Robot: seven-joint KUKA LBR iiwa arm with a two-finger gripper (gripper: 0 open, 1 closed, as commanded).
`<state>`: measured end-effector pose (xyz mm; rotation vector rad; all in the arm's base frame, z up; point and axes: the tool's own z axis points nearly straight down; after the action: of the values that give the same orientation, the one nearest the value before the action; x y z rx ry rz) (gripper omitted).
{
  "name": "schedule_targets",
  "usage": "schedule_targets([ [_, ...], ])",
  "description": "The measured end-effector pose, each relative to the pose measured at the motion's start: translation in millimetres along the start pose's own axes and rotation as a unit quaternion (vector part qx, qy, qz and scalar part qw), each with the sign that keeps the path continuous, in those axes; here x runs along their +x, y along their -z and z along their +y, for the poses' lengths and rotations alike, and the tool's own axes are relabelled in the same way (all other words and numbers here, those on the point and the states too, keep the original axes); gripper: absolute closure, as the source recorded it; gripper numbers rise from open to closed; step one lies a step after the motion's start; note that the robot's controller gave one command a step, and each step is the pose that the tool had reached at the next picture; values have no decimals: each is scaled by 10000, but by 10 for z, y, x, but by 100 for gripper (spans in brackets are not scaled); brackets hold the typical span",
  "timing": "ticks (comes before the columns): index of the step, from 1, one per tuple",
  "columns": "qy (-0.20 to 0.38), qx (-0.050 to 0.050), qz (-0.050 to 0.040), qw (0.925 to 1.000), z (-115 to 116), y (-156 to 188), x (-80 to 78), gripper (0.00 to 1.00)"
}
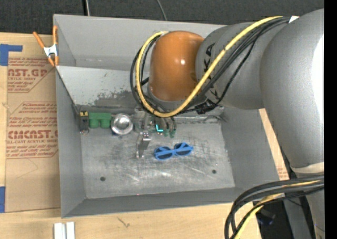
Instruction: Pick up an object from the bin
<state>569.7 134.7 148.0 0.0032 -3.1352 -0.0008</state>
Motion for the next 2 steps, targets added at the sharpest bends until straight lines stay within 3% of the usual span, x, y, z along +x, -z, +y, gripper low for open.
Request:
schedule_targets([
  [1, 225, -4, -72, 9997, -84, 722, 185, 0],
  [2, -1272, -26, -71, 9918, -959, -761, 424, 0],
])
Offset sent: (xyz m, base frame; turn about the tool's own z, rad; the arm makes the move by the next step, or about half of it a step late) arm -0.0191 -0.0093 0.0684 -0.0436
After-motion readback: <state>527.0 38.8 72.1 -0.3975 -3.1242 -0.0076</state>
